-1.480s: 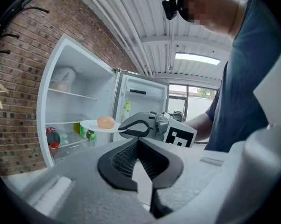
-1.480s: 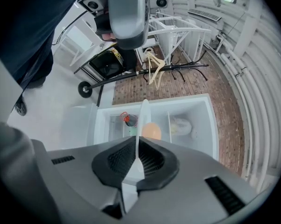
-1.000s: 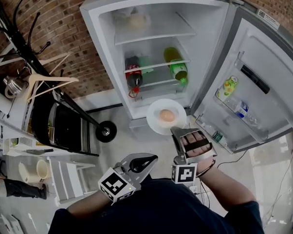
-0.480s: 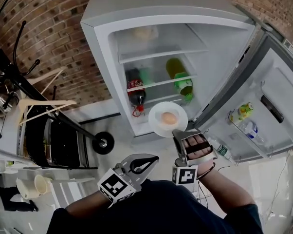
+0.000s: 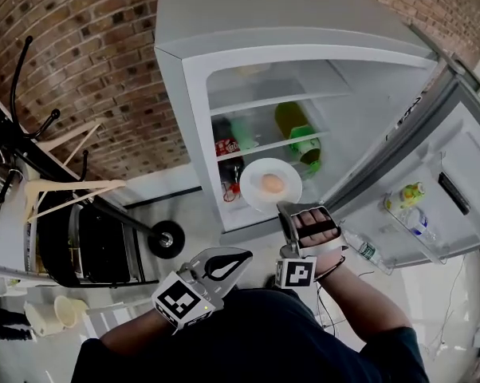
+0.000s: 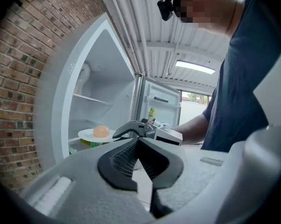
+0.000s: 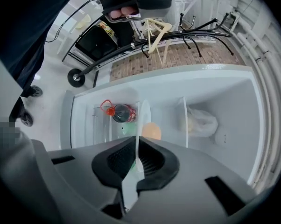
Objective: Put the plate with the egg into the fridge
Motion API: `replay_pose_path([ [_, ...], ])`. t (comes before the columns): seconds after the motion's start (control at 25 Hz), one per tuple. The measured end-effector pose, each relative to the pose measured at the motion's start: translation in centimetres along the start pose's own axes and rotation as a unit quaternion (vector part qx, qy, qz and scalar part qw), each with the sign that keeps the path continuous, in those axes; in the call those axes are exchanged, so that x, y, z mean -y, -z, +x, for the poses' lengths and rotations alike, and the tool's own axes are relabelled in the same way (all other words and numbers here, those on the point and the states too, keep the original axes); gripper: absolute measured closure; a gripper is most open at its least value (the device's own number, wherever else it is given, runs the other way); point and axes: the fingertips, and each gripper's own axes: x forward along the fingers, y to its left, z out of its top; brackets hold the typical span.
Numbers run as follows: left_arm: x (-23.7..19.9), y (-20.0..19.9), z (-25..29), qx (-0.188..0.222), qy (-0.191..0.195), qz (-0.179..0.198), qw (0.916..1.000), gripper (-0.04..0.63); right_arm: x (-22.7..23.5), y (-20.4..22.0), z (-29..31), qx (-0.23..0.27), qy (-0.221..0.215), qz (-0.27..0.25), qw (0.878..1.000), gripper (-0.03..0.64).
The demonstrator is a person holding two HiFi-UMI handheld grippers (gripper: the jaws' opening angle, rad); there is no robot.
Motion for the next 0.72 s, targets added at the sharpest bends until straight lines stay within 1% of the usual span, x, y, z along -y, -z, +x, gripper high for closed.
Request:
replay_pose_path([
  [0.12, -0.8, -0.2, 0.3, 0.001, -0.007, -0.003, 1.0000, 0.595, -0.2, 0.0, 1.6, 0.002, -0.011, -0.001, 1.000, 0.597],
  [0.2, -1.3, -0.4, 0.6, 0.003, -0.013, -0.006, 0.9999, 0.595, 0.2, 0.1, 2.7, 0.008, -0.010, 0.000, 1.000, 0.597],
  [0.44, -2.4, -1.4, 1.8, 0.013, -0.036, -0.027, 0.9989, 0.595, 0.8, 0.4, 6.1, 0.024, -0.013, -0.005, 1.000, 0.597],
  [0.64, -3.3, -1.9, 2.6, 0.017, -0.053, -0.031, 0.9979, 0.595, 1.1, 0.4, 8.9, 0.033, -0.013, -0.008, 0.999, 0.597],
  [0.72, -3.4, -1.9, 2.9, 0.018, -0.059, -0.031, 0.9976, 0.595, 0.8, 0.4, 9.8, 0.033, -0.020, -0.008, 0.999, 0.597],
])
